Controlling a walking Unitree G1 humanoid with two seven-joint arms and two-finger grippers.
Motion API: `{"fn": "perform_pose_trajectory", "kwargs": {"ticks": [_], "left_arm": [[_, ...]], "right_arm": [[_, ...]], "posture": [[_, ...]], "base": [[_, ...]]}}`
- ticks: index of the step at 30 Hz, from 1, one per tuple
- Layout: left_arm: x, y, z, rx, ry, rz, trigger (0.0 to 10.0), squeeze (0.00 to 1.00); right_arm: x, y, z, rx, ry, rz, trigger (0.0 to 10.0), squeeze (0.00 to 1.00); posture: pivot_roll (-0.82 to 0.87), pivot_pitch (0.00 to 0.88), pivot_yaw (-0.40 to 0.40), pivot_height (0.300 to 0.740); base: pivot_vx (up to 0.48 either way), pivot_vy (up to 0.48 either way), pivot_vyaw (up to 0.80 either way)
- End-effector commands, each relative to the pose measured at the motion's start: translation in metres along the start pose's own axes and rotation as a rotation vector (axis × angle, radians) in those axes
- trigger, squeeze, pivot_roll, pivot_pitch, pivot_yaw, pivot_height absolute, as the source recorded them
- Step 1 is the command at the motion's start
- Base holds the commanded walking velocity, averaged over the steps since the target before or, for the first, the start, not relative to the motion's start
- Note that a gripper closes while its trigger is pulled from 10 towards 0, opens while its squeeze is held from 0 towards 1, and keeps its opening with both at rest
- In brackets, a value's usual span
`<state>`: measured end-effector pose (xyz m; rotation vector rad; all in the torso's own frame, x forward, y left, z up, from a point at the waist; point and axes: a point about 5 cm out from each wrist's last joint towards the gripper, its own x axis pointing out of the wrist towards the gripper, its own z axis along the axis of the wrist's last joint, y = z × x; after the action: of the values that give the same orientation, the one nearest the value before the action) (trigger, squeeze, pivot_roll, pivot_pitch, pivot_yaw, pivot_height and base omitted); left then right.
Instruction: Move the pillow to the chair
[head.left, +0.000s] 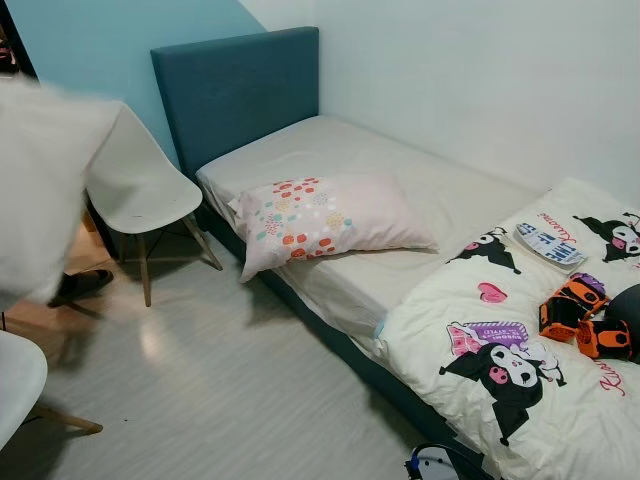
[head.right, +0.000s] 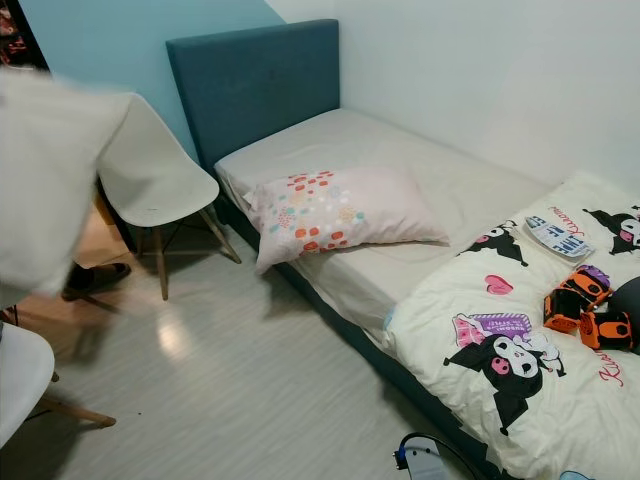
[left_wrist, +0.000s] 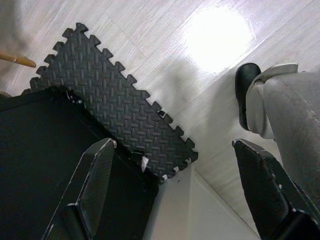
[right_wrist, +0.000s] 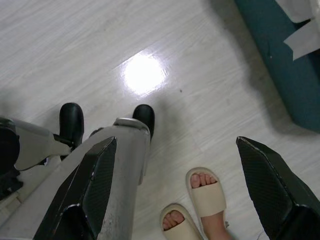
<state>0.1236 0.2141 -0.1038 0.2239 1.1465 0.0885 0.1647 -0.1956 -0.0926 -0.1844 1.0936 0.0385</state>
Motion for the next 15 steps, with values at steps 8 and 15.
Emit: {"fn": "perform_pose_trajectory", "kwargs": {"ticks": [8,15], "left_arm": [[-0.0001,0.0016,-0.0015,0.009,0.006,0.002,10.0,0.00],[-0.0001,0.0008,-0.0016,0.009,0.005,0.000,10.0,0.00]], "right_arm": [[-0.0012,-0.0023,-0.0099,0.016,0.025,0.000,10.0,0.00],[-0.0011,-0.0026,-0.0094,0.014,0.025,0.002,10.0,0.00]], "posture": [[-0.13,0.036,0.008,0.740],[-0.13,0.036,0.007,0.740]], "base": [[0.000,0.000,0.00],[0.000,0.000,0.00]]}}
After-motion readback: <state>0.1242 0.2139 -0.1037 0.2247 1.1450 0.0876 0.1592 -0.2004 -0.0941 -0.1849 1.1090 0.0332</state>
